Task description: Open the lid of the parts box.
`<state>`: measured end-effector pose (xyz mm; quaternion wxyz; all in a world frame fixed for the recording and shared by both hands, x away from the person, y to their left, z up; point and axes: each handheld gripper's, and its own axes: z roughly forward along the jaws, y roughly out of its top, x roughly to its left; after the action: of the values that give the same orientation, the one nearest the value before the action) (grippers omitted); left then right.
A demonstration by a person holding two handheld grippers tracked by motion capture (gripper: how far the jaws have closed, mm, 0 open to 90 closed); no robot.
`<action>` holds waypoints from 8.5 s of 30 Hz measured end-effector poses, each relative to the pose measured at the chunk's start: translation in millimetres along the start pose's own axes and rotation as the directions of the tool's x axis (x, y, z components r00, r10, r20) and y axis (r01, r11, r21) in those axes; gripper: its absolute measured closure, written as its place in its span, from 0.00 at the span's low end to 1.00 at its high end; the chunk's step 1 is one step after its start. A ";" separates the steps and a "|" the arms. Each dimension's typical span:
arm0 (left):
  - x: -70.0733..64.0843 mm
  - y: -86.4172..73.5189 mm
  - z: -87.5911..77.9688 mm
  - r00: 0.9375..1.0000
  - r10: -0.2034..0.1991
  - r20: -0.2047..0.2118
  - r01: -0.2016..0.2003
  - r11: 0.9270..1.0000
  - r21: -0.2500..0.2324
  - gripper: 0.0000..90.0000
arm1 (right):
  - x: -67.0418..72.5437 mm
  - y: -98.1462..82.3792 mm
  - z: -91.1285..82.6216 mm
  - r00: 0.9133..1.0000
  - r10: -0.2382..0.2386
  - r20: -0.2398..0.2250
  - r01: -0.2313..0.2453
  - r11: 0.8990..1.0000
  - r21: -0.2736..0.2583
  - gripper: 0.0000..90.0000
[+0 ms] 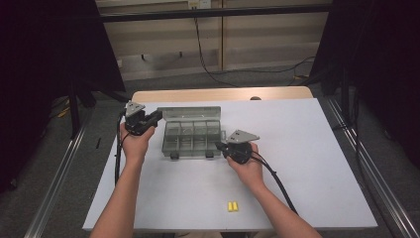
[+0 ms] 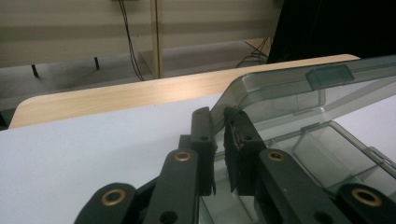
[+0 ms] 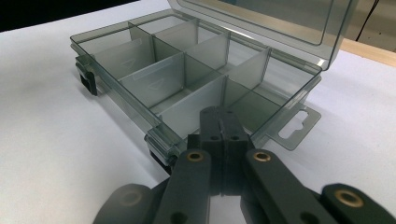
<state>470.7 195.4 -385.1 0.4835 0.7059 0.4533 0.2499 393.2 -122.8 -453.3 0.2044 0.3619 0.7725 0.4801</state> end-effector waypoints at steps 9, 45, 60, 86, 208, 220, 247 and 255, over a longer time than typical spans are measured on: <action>3.1 3.9 11.3 1.000 -0.009 -0.011 0.009 1.000 0.006 0.92 | -0.5 0.2 0.3 1.000 0.002 -0.004 -0.002 1.000 0.000 1.00; 12.7 -10.3 46.4 0.997 -0.067 -0.041 0.069 0.997 0.040 0.94 | -2.0 0.3 3.3 1.000 0.010 -0.018 -0.010 1.000 0.001 1.00; 14.2 -17.2 56.9 0.995 -0.083 -0.056 0.086 0.995 0.057 0.94 | -2.5 0.4 3.6 1.000 0.008 -0.022 -0.008 1.000 0.002 1.00; 15.4 -29.6 69.4 0.995 -0.068 -0.076 0.076 0.991 0.114 0.94 | -2.4 0.4 4.7 1.000 0.006 -0.021 -0.006 1.000 0.002 1.00; -81.2 -65.0 -49.3 0.965 0.020 0.263 -0.045 0.995 0.088 0.12 | -26.2 -50.0 -135.4 0.986 0.127 0.109 -0.110 0.983 -0.147 0.07; -93.2 -72.8 -52.1 0.954 0.033 0.298 -0.065 0.993 0.100 0.11 | -28.0 -54.9 -143.0 0.984 0.136 0.115 -0.116 0.980 -0.161 0.06; -115.7 -85.4 -49.5 0.931 0.043 0.362 -0.096 0.987 0.128 0.10 | -36.2 -68.5 -167.8 0.978 0.129 0.162 -0.099 0.978 -0.182 0.05; -124.4 -87.7 -49.2 0.917 0.045 0.396 -0.106 0.985 0.134 0.09 | -35.8 -71.5 -171.0 0.979 0.118 0.165 -0.088 0.980 -0.181 0.05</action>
<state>339.0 118.8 -434.2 0.4987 0.7936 0.3375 0.0868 277.2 -271.2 -440.2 0.2767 0.4233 0.6871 0.5216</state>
